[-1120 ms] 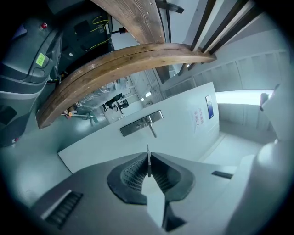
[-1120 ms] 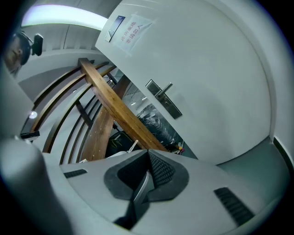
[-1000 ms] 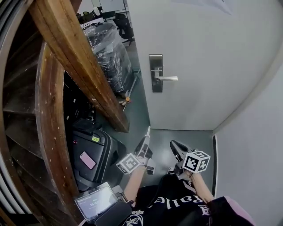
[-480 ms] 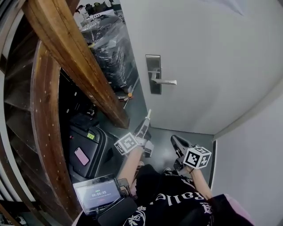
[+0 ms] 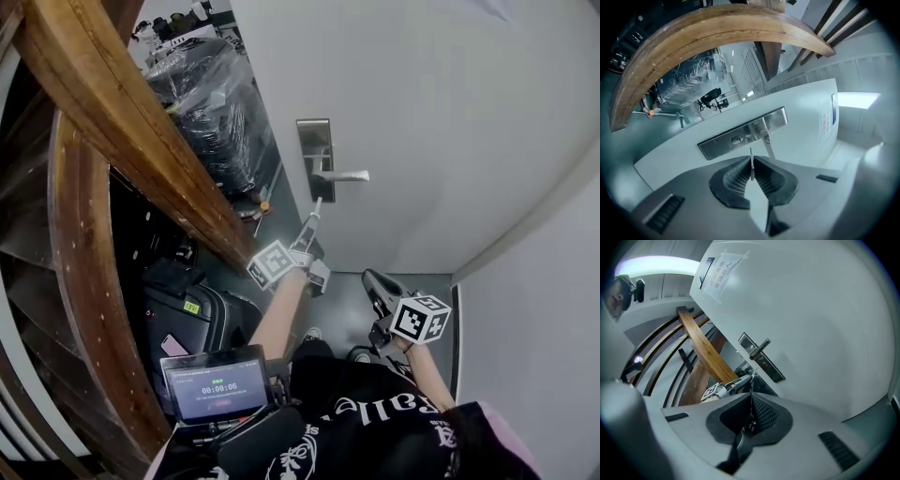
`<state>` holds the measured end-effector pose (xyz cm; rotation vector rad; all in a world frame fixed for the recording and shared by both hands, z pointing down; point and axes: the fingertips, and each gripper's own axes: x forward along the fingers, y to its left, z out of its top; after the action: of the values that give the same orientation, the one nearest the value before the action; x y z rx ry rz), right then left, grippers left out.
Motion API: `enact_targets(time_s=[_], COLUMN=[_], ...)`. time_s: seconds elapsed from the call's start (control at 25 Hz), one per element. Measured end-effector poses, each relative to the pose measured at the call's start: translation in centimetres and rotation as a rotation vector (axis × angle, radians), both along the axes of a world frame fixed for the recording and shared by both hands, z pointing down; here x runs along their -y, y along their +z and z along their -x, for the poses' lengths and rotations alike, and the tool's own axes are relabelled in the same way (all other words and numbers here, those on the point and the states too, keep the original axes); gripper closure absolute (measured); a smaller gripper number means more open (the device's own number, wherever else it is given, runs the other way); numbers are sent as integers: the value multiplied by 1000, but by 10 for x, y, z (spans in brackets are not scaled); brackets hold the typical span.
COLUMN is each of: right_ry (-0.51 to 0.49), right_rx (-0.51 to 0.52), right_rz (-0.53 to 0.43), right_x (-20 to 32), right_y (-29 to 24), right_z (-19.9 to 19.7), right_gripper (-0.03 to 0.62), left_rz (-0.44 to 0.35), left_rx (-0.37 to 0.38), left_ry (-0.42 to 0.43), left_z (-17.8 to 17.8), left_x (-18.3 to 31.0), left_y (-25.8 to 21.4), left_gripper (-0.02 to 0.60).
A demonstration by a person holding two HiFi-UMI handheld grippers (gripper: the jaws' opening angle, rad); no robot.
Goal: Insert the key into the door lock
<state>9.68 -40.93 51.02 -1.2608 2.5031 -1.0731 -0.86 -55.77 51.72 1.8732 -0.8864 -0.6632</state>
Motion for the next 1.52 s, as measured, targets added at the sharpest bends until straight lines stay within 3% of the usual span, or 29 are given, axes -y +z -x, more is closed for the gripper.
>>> enact_targets(time_s=[0.28,0.64,0.84,1.08,1.24,1.52], right_ry=[48,79,83,86,94,95], right_rx=[-11,-27,-29,-30,-30,-28], right_rz=[-1,9,18,24,30,37], right_x=[18,33,35,35,36,37], right_y=[1,5,10,15,17,21], right_z=[-5,-17,-20,-26,-32,-31], right_gripper=[574,574,574,574,574,574], left_rz=[40,67,90,110,124,171], left_rx=[-36,-86,-173,-275,-257,-287], left_ry=[-14,-22,-61,-168,-148,-190], left_z=[-1,-7,-9,0,-6,-10], left_x=[48,66,67,67,71,81], left_y=[6,16,15,15,15,15], left_gripper=[557,557,557,557,557,557])
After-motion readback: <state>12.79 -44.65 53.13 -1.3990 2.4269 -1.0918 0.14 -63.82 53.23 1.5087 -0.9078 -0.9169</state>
